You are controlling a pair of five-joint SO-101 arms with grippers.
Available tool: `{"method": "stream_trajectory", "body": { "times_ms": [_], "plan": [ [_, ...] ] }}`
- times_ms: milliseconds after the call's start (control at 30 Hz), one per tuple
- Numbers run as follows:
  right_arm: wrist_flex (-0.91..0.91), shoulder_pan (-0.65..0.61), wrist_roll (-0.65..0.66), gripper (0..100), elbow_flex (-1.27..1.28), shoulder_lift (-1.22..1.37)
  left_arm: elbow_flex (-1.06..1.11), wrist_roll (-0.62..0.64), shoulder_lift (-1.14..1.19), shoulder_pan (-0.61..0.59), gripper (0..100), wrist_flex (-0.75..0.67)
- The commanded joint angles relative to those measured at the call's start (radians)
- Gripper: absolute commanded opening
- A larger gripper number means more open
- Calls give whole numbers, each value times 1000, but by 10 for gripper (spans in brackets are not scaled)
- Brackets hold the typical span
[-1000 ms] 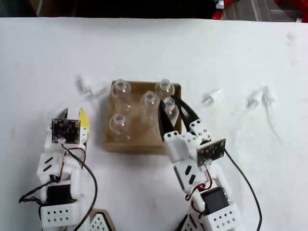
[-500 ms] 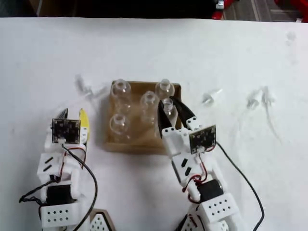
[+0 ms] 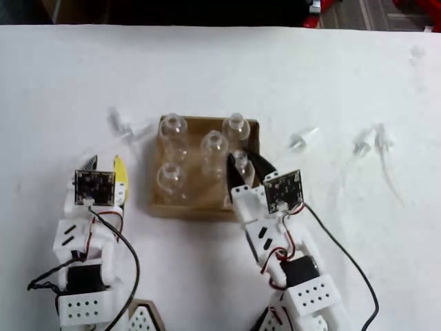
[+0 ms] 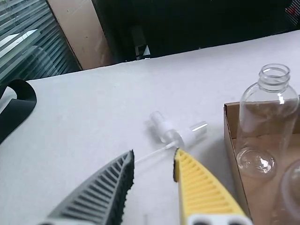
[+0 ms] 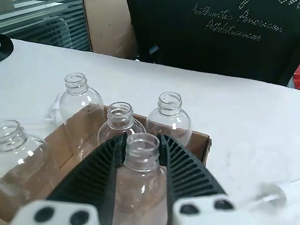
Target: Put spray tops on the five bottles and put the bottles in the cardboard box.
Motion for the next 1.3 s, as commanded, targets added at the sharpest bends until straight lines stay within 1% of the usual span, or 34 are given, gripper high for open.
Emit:
{"method": "stream_trajectory", "body": {
  "times_ms": [0, 467, 567, 700, 767, 1000, 1267],
  "plan": [
    [93, -1, -3, 21, 3, -77, -2, -12, -12, 12, 131, -2],
    [522, -1, -2, 22, -2, -437, -2, -12, -12, 12, 131, -2],
    [524, -1, -2, 53, -2, -421, -2, -12, -12, 12, 131, -2],
    [550, -1, -2, 176, -2, -423, -2, -12, -12, 12, 131, -2],
    [573, -2, -2, 208, -2, -423, -2, -12, -12, 12, 131, -2],
    [573, -2, -6, 214, -6, -423, -2, -12, -12, 12, 131, -3],
    [581, 8, -12, 214, -120, -423, -2, -12, -12, 12, 131, -3]
  ]
}}
